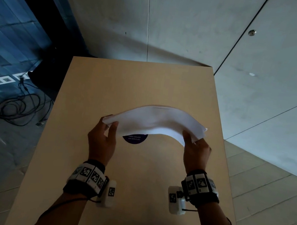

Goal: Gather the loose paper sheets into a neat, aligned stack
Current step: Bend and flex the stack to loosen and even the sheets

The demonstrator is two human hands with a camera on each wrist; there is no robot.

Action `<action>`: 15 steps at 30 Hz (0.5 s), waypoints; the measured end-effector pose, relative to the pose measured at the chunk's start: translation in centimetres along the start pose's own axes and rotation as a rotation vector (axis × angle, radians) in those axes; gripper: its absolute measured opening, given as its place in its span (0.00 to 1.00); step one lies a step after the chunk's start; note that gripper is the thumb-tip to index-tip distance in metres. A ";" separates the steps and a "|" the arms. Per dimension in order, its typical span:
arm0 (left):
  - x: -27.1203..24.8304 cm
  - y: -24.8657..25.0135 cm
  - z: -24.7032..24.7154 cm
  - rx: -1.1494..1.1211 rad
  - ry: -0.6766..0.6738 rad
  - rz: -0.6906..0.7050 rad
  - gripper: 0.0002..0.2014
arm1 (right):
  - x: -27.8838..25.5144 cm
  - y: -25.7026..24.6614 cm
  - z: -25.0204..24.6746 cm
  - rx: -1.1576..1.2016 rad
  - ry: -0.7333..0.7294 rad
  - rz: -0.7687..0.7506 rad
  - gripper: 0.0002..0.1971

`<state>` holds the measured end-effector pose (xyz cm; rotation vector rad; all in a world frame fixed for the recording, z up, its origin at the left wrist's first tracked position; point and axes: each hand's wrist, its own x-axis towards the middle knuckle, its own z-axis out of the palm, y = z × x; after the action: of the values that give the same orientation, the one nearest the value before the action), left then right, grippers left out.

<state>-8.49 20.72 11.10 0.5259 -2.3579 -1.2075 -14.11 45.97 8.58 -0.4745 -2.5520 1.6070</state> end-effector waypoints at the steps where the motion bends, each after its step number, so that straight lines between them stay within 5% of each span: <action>1: 0.0 0.2 0.3 -0.012 0.005 -0.004 0.10 | -0.2 -0.1 0.4 0.012 -0.001 0.020 0.16; 5: -0.9 0.6 1.4 -0.024 -0.001 -0.042 0.12 | -0.9 0.0 1.7 -0.005 -0.015 0.042 0.12; 10: -2.7 -2.0 2.6 0.055 -0.135 -0.267 0.20 | -1.4 2.3 2.0 -0.165 -0.153 0.132 0.12; 15: -3.1 -1.5 2.6 -0.091 -0.187 -0.326 0.23 | -2.5 1.8 1.7 0.007 -0.324 0.125 0.26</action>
<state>-7.13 23.24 7.88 0.8224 -2.4202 -1.5604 -11.75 44.44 6.41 -0.4103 -2.7942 1.8730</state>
